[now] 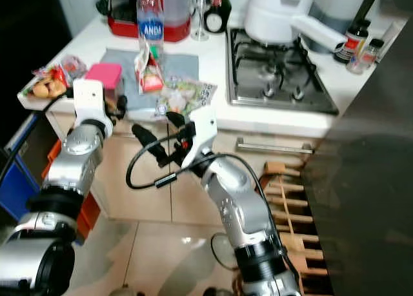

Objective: Restocking fridge

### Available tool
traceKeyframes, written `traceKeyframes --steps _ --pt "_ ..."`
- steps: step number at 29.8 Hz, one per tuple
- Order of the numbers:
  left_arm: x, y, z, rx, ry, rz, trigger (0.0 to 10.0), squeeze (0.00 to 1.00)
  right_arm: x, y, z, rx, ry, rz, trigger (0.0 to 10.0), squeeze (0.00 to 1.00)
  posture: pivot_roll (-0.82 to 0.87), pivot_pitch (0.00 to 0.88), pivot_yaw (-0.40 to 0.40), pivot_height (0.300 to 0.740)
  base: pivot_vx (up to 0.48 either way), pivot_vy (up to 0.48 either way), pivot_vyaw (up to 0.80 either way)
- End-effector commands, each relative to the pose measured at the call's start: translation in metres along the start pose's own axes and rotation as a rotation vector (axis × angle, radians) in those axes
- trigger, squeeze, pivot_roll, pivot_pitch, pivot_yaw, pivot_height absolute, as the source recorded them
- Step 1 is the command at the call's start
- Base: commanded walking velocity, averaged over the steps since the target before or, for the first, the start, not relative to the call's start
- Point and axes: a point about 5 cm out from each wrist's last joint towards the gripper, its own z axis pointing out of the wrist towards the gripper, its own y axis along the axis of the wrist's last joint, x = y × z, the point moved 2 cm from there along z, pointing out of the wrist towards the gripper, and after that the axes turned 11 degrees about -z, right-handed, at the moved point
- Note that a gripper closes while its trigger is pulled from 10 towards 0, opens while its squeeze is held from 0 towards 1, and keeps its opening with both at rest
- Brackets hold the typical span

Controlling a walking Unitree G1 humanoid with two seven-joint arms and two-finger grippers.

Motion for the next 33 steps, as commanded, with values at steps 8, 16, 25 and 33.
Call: traceKeyframes --steps 8,16,25,33 --pt "-0.013 0.036 -0.007 -0.170 -0.116 0.003 0.0 0.00 -0.012 0.002 -0.002 0.001 -0.048 -0.017 10.0 0.00 0.00 0.000 -0.016 0.740 0.000 0.000 0.00" --pt "-0.019 0.062 -0.037 -0.320 -0.180 0.018 0.0 0.00 -0.026 0.003 0.001 -0.021 -0.150 -0.055 10.0 0.00 0.01 0.000 0.005 0.740 0.000 0.000 0.00" --pt "-0.029 0.076 -0.087 -0.514 -0.210 0.102 0.0 0.00 -0.081 0.048 -0.025 -0.199 -0.620 -0.354 10.0 0.00 0.03 0.000 -0.035 0.740 0.000 0.000 0.00" --pt "-0.028 0.056 -0.084 -0.401 -0.164 0.057 10.0 0.00 -0.099 0.014 -0.062 -0.063 -0.816 -0.388 10.0 0.00 0.04 0.000 -0.051 0.740 0.000 0.000 0.00"
